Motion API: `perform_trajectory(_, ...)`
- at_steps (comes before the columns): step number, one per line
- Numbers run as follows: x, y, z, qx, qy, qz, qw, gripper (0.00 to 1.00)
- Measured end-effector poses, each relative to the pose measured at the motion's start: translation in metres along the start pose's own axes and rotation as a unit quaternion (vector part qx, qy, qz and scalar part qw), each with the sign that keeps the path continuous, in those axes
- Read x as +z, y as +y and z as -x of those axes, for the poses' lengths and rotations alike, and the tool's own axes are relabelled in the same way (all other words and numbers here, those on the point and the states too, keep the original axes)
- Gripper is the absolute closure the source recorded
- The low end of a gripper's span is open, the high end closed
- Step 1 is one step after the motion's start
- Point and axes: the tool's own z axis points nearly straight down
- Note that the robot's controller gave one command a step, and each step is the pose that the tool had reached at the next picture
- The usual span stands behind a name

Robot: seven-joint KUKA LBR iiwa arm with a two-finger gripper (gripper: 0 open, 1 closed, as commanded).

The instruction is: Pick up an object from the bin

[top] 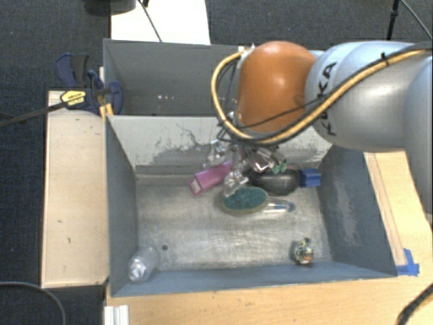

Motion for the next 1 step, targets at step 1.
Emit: perform_trajectory(1, -0.0295, -0.0004, 0.0013, 0.004, -0.0004, 0.0, 1.0, 1.0)
